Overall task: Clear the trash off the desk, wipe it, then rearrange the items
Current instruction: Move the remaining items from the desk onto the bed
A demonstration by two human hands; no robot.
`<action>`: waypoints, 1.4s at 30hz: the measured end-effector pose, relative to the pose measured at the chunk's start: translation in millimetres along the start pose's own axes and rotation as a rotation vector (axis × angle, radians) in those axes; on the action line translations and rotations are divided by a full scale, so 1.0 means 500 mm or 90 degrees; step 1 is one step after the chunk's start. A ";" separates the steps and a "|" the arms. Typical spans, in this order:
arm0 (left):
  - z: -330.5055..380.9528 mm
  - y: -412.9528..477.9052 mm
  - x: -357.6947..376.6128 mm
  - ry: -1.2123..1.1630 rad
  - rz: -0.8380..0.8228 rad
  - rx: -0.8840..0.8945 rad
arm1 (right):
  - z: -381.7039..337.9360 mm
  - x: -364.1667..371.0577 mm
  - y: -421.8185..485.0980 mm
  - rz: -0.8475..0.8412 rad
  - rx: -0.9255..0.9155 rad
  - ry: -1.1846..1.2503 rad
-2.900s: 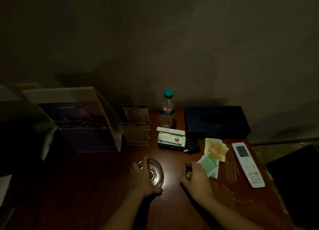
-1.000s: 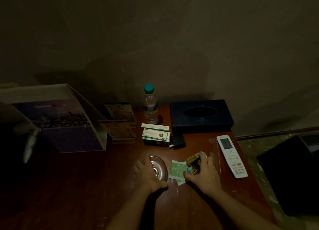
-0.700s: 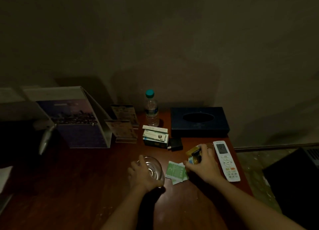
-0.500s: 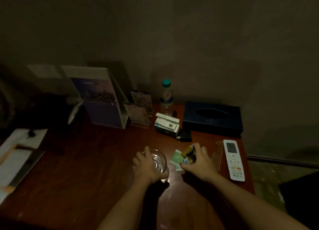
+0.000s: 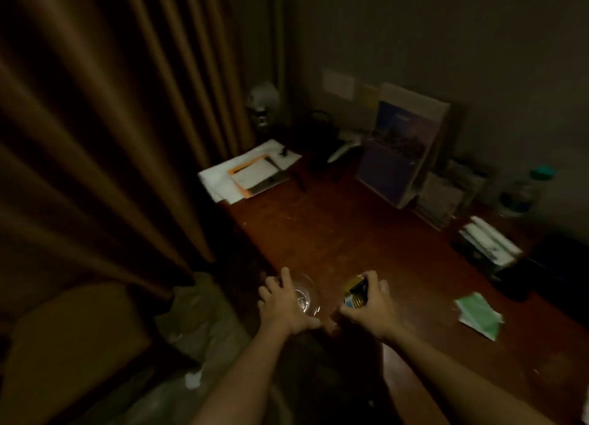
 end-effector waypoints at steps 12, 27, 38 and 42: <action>-0.796 -0.338 -0.089 -0.159 0.105 -0.431 | -0.436 0.637 -0.343 -0.295 -0.267 -0.138; -1.410 -0.939 0.103 -0.344 0.214 -0.919 | -0.596 1.286 -0.929 -0.742 -0.589 -0.376; -1.584 -1.252 0.299 -0.482 0.191 -1.154 | -0.557 1.623 -1.342 -0.944 -0.777 -0.614; -1.620 -1.326 0.365 -0.527 0.169 -1.180 | -0.514 1.681 -1.454 -0.957 -0.811 -0.686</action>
Point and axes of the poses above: each hand's wrist, its own y-axis towards the middle knuckle, its own x-axis out of the palm, z = x × y, the point moved 9 cm from there along y, towards the middle knuckle, and after that the axes turned 7 degrees about z, right-handed, at the moved point
